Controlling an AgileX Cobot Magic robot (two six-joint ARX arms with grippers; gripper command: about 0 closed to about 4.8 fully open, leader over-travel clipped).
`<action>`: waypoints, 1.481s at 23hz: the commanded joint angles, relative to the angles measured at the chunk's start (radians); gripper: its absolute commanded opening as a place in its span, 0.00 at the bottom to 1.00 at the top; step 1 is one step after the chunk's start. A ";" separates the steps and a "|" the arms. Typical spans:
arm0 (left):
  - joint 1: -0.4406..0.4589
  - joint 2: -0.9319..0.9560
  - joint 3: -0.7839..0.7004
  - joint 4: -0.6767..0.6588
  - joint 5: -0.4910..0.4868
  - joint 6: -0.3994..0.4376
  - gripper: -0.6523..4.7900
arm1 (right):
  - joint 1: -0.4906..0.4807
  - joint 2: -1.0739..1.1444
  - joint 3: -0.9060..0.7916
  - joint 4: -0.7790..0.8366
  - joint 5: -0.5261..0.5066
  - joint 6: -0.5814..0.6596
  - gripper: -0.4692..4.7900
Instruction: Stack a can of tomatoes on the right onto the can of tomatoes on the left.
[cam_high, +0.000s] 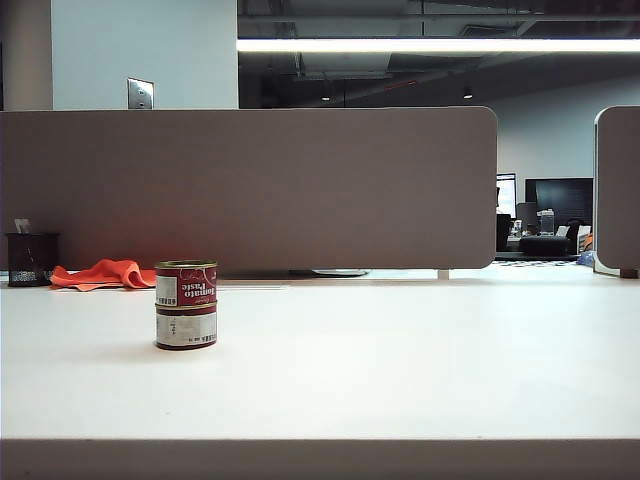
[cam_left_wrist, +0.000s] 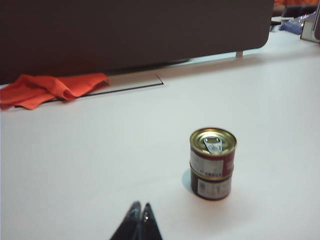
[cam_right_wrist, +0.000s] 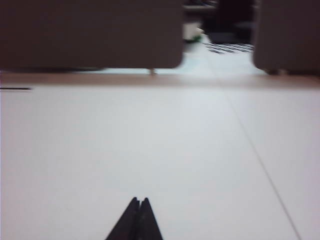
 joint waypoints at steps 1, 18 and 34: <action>0.034 -0.006 0.004 0.014 0.006 0.000 0.11 | 0.001 -0.002 -0.006 0.124 -0.058 0.003 0.08; 0.268 -0.027 0.003 0.015 0.004 0.000 0.11 | 0.000 -0.002 -0.006 0.179 -0.059 0.003 0.08; 0.268 -0.027 0.003 0.015 0.005 0.000 0.11 | 0.000 -0.002 -0.006 0.179 -0.059 0.003 0.08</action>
